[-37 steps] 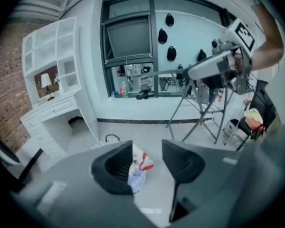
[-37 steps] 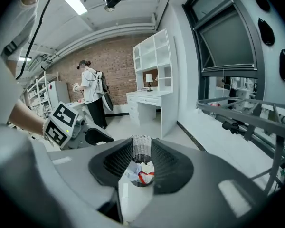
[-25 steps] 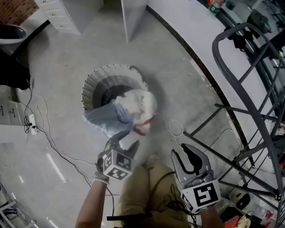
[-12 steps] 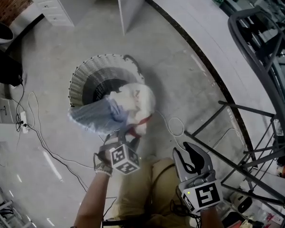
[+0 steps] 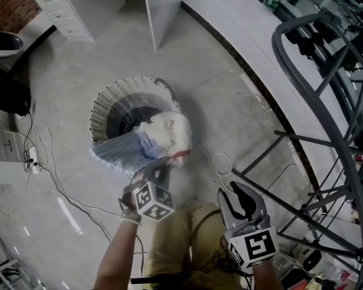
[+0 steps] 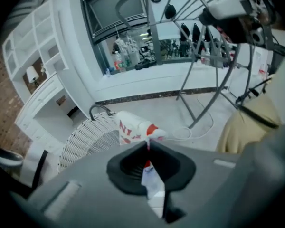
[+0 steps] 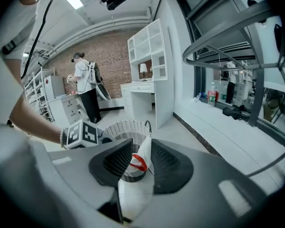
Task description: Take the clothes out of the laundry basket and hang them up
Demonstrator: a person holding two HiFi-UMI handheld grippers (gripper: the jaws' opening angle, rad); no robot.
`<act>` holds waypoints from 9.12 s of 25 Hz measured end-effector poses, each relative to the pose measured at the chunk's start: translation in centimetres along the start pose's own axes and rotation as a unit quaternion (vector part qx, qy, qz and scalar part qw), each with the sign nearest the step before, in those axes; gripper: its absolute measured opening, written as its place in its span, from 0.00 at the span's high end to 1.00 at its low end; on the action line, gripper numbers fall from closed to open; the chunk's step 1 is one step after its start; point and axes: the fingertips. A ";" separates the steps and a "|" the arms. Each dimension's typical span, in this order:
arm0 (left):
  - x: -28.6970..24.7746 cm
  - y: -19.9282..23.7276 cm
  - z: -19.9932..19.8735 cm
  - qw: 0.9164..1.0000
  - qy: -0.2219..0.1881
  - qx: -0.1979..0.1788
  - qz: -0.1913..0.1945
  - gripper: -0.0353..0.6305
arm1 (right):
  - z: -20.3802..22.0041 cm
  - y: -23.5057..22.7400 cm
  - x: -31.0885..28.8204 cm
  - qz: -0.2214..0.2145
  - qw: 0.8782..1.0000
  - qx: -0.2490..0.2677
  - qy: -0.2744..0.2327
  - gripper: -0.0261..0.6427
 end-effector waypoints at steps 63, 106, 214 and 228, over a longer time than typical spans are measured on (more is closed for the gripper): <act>50.0 28.0 -24.8 0.953 -0.186 -0.077 -0.225 0.93 | -22.8 16.3 4.2 0.019 0.997 0.039 -0.063 0.94; 46.6 -25.5 -55.0 0.782 -0.480 -0.367 0.156 0.93 | -1.8 1.3 72.2 0.631 0.753 -0.082 -0.168 0.95; 20.5 -34.6 -98.6 0.907 -0.368 -0.200 0.038 0.73 | -14.6 -57.6 88.3 0.415 0.892 -0.038 -0.177 0.71; 36.1 -23.2 -76.1 0.914 -0.379 -0.120 -0.079 0.77 | -23.5 -31.8 73.0 0.262 0.930 0.088 -0.242 0.71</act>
Point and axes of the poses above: the fingertips, and each gripper's own axes: x backward along the fingers, y to its left, z out of its underside, and after that the axes turned 15 degrees about -x, right-handed
